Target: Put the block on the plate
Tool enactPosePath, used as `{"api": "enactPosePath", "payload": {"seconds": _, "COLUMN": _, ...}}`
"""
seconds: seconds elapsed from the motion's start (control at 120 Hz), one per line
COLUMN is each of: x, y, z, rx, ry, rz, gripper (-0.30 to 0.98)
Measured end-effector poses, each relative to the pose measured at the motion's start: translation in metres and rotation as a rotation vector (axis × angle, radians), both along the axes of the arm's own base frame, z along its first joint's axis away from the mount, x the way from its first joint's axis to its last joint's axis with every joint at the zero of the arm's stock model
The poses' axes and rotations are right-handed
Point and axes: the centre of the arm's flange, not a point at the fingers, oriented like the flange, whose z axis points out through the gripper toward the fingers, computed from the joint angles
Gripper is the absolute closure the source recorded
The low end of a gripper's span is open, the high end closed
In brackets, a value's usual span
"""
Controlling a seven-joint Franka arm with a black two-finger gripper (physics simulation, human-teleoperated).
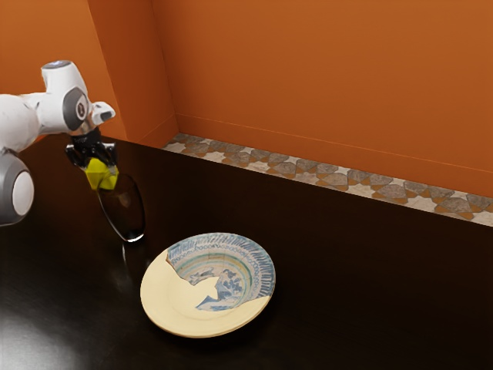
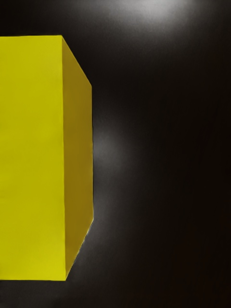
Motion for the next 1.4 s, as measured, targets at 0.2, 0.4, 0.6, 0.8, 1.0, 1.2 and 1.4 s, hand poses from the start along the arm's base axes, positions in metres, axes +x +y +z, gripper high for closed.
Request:
{"api": "enactPosePath", "payload": {"seconds": 0.2, "x": 0.016, "y": -0.075, "z": 0.083, "rx": 0.023, "ry": -0.091, "rz": -0.093, "gripper": 0.30}}
{"api": "enactPosePath", "payload": {"seconds": 0.4, "x": -0.005, "y": -0.186, "z": 0.145, "rx": -0.001, "ry": -0.093, "rz": -0.175, "gripper": 0.28}}
{"api": "enactPosePath", "payload": {"seconds": 0.6, "x": -0.027, "y": -0.298, "z": 0.127, "rx": -0.071, "ry": -0.008, "rz": -0.219, "gripper": 0.29}}
{"api": "enactPosePath", "payload": {"seconds": 0.8, "x": -0.063, "y": -0.363, "z": 0.081, "rx": -0.104, "ry": 0.098, "rz": -0.160, "gripper": 0.28}}
{"api": "enactPosePath", "payload": {"seconds": 1.0, "x": -0.091, "y": -0.406, "z": 0.039, "rx": -0.116, "ry": 0.150, "rz": -0.076, "gripper": 0.27}}
{"api": "enactPosePath", "payload": {"seconds": 1.2, "x": -0.114, "y": -0.420, "z": 0.003, "rx": -0.143, "ry": 0.187, "rz": 0.049, "gripper": 0.27}}
{"api": "enactPosePath", "payload": {"seconds": 1.4, "x": -0.122, "y": -0.434, "z": -0.004, "rx": -0.169, "ry": 0.181, "rz": 0.133, "gripper": 0.15}}
